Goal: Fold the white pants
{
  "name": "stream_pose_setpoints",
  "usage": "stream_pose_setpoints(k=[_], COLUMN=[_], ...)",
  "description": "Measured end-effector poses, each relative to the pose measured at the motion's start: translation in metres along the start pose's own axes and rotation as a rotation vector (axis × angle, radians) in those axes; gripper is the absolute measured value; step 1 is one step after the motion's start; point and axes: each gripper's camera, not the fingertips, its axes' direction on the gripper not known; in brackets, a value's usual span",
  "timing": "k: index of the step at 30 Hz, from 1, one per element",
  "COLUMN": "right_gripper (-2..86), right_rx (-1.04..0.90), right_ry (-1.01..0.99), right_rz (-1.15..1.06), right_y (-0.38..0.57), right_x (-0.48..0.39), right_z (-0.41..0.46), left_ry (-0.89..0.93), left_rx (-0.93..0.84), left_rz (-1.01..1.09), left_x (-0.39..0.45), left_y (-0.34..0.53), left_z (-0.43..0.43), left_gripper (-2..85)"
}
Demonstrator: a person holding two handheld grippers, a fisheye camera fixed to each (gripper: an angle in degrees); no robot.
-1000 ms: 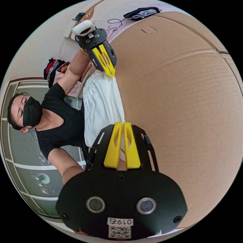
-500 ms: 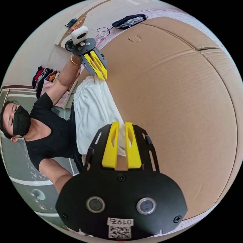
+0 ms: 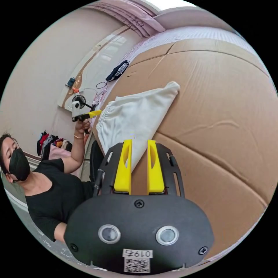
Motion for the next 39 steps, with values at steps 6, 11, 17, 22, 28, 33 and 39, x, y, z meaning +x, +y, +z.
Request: stream_pose_setpoints(k=[6,11,17,22,28,33,39], right_gripper=[8.9,4.9,2.4,1.5,4.1,8.1,8.6], right_rx=[0.077,0.055,0.096,0.191,0.219,0.248,0.238], right_ry=[-0.042,-0.054,-0.059,-0.052,-0.061,-0.05,-0.053], right_rz=[0.131,0.114,0.151,0.163,0.188,0.182,0.19], right_y=[0.099,0.139,0.191,0.248,0.291,0.329,0.386], right_x=[0.052,0.093,0.165,0.215,0.303,0.37,0.455], right_z=[-0.017,-0.05,-0.096,-0.14,-0.171,-0.203,-0.207], left_ry=[-0.162,-0.133,-0.138,-0.137,-0.112,-0.024,-0.077], left_rx=[0.068,0.088,0.068,0.038,0.007,0.159,0.137], left_rz=[-0.204,-0.264,-0.25,-0.222,-0.203,-0.291,-0.296], left_x=[0.03,0.034,0.043,0.054,0.07,0.086,0.118], left_y=[0.107,0.147,0.187,0.214,0.247,0.316,0.368], left_z=[-0.026,-0.045,-0.078,-0.105,-0.132,-0.167,-0.175], left_gripper=[15.2,13.6,11.1,9.8,10.4,10.2,9.5])
